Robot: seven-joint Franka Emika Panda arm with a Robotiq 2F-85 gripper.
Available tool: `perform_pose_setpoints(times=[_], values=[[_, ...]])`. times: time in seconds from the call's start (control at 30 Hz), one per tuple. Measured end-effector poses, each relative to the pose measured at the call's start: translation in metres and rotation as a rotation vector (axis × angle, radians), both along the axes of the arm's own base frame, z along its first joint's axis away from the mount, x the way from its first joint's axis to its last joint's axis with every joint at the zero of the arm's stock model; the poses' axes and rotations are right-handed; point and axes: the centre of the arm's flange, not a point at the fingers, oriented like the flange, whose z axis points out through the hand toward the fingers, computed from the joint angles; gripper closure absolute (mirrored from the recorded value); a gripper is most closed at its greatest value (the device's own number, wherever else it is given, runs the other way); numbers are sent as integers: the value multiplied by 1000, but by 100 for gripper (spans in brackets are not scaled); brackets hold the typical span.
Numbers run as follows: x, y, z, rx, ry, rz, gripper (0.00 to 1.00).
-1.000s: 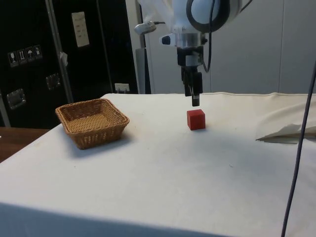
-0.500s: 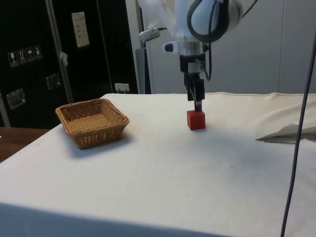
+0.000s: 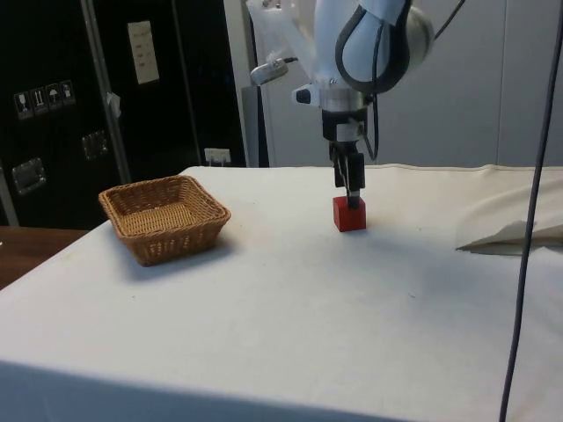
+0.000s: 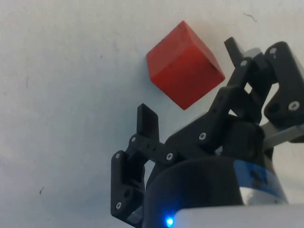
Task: Pick up the cube and place it into the basket.
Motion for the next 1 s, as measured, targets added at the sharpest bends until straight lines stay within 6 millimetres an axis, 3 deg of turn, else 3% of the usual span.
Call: perform_pose_setpoints(times=[1.0], values=[[-4, -7, -40, -54, -10, -9, 0]])
